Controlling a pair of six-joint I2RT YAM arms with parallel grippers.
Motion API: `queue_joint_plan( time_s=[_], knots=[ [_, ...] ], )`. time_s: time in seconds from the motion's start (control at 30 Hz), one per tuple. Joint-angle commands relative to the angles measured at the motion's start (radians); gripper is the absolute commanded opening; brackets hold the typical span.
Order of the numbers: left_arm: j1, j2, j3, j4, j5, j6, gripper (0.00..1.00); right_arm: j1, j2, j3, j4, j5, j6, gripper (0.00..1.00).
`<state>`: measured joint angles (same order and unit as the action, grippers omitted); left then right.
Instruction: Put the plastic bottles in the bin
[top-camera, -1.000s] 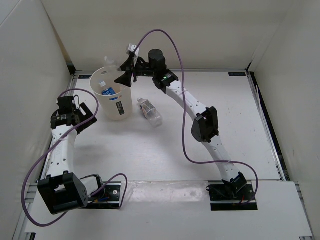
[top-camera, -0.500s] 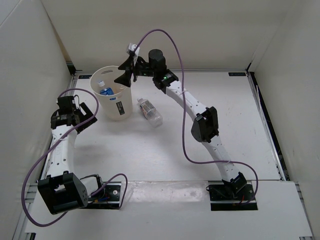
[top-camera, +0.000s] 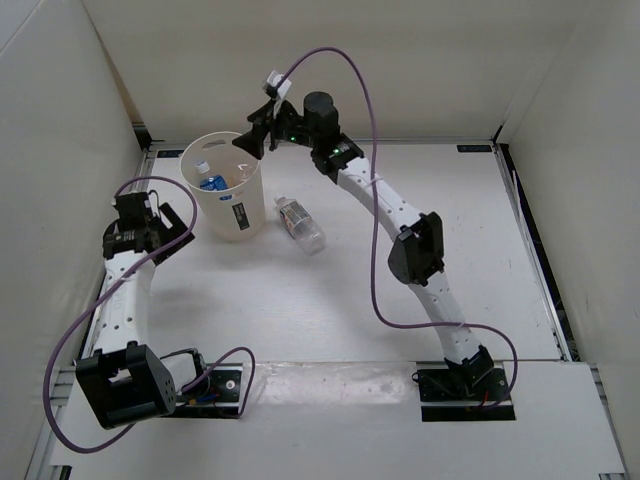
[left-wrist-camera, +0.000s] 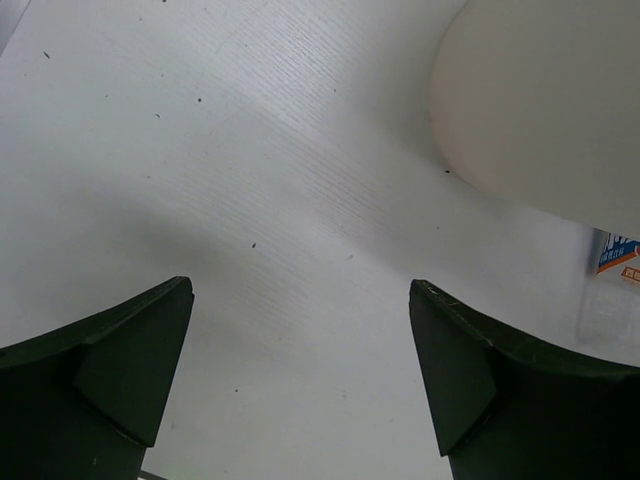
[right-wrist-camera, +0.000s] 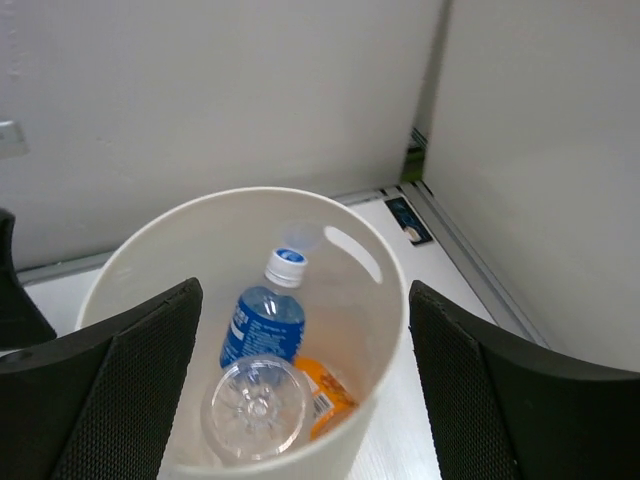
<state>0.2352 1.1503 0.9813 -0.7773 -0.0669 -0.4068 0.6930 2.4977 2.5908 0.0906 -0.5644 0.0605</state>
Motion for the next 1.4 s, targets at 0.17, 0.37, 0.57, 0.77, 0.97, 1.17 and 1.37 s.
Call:
queue_joint_plan(
  time_s=[0.17, 0.37, 0.57, 0.77, 0.97, 1.17, 1.37],
  knots=[
    [-0.004, -0.052, -0.052, 0.044, 0.029, -0.055, 1.0, -0.108, -0.191, -0.127, -0.245, 0.069, 0.076, 0.88],
    [-0.001, -0.066, -0.073, 0.049, 0.045, -0.072, 1.0, -0.185, -0.223, -0.268, -0.402, -0.034, 0.105, 0.89],
    [-0.002, -0.083, -0.098, 0.055, 0.061, -0.078, 1.0, -0.188, -0.119, -0.171, -0.749, -0.025, -0.019, 0.89],
    [0.0, -0.093, -0.105, 0.052, 0.061, -0.067, 1.0, -0.152, -0.079, -0.189, -0.833, 0.038, -0.056, 0.89],
    [-0.002, -0.103, -0.104, 0.046, 0.055, -0.049, 1.0, -0.113, -0.005, -0.147, -0.928, 0.096, -0.086, 0.89],
    [-0.004, -0.107, -0.112, 0.033, 0.052, -0.046, 1.0, -0.084, 0.03, -0.126, -0.976, 0.175, -0.105, 0.89],
    [0.0, -0.106, -0.104, 0.033, 0.046, -0.046, 1.0, -0.066, 0.072, -0.055, -1.031, 0.221, -0.114, 0.89]
  ],
)
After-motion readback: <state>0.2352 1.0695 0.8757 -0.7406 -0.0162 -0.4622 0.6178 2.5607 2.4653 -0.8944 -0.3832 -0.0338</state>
